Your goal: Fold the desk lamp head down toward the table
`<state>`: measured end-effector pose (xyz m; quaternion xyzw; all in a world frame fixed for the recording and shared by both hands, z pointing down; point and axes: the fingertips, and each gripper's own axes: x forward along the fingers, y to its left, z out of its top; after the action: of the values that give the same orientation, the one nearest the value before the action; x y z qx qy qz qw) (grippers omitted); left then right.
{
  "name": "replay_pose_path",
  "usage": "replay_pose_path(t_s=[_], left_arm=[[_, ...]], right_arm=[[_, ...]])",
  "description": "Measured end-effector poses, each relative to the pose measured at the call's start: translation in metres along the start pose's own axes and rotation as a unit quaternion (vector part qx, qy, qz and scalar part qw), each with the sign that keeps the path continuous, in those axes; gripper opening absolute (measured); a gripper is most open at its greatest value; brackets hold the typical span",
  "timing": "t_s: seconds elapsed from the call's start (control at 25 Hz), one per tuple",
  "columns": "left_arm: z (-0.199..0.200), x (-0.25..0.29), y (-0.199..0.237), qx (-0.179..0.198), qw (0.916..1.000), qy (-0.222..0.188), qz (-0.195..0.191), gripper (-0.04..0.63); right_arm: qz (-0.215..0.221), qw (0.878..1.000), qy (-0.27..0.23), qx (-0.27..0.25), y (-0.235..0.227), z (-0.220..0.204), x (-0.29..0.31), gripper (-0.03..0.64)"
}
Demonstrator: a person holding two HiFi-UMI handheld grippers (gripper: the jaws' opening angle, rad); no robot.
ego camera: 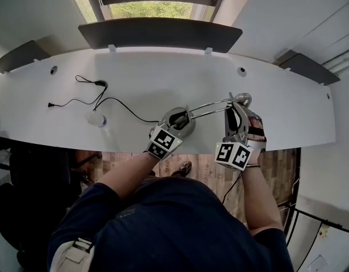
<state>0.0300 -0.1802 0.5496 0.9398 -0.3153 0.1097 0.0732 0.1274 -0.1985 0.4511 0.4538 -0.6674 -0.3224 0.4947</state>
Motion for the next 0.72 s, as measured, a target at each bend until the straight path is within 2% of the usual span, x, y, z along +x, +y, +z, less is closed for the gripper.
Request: replay_pose_path(t_s=[0.2,0.36,0.72], left_arm=[[0.000,0.001,0.001,0.001,1.0000,-0.003,0.003,0.126],[0.000,0.001,0.001,-0.008,0.9999,-0.003,0.008,0.126],[-0.001,0.002,0.001,-0.014,0.9997,0.006,0.018,0.126]], right_arm=[[0.021,0.998,0.009,0.051,0.019,-0.019,0.014,0.100],[0.061,0.995,0.017,0.077,0.049,-0.037,0.025,0.083],[0.106,0.979,0.008,0.173,0.090,-0.047,0.041,0.075]])
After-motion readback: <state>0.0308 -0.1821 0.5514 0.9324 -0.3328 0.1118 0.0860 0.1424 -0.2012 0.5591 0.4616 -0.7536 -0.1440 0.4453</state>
